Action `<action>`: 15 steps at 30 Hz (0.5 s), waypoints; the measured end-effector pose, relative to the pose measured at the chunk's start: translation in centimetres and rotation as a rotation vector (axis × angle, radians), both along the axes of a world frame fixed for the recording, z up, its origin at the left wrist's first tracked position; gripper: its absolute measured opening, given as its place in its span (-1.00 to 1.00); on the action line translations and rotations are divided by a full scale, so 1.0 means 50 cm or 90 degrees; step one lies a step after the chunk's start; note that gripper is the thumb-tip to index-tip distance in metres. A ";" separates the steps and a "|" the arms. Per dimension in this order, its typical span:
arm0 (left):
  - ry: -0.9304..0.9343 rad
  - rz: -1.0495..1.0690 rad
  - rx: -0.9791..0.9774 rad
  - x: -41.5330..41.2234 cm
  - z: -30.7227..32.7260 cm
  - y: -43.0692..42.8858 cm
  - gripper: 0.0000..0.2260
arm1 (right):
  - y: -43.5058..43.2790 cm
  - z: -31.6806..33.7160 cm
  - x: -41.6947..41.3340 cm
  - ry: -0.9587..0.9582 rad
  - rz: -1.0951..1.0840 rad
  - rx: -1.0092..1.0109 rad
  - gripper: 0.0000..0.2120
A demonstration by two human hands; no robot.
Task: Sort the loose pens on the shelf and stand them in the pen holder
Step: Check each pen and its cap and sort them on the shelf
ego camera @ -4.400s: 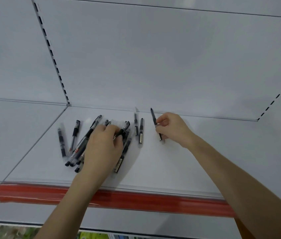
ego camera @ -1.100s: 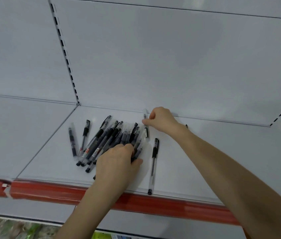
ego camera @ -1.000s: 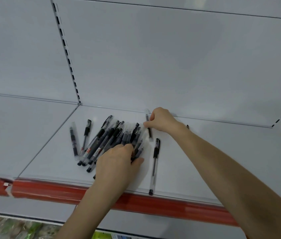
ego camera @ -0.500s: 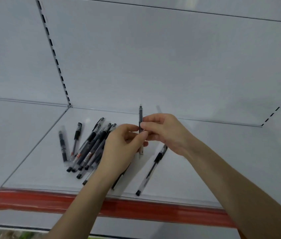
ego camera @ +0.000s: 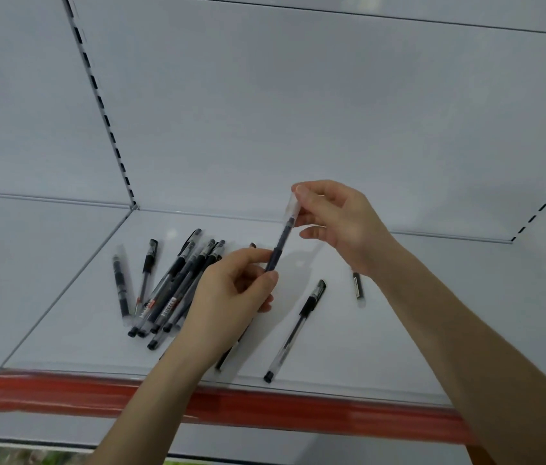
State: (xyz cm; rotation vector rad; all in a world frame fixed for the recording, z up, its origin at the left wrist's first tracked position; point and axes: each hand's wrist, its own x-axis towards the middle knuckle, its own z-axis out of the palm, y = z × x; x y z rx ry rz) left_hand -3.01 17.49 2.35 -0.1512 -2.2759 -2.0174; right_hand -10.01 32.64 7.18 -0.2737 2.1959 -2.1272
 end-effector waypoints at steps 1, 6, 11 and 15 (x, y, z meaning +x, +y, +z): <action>0.001 -0.003 0.002 0.001 0.000 0.000 -0.82 | -0.001 0.000 0.001 0.014 -0.004 0.001 -0.89; 0.038 0.007 -0.030 0.003 0.001 0.002 -0.83 | 0.002 -0.005 0.008 0.025 -0.007 -0.018 -0.93; 0.062 0.037 -0.056 0.004 -0.006 0.006 -0.84 | 0.005 -0.012 0.021 0.075 -0.026 0.000 -0.94; 0.093 0.077 -0.086 0.005 -0.006 0.012 -0.82 | 0.010 -0.008 0.028 0.112 -0.031 0.004 -0.94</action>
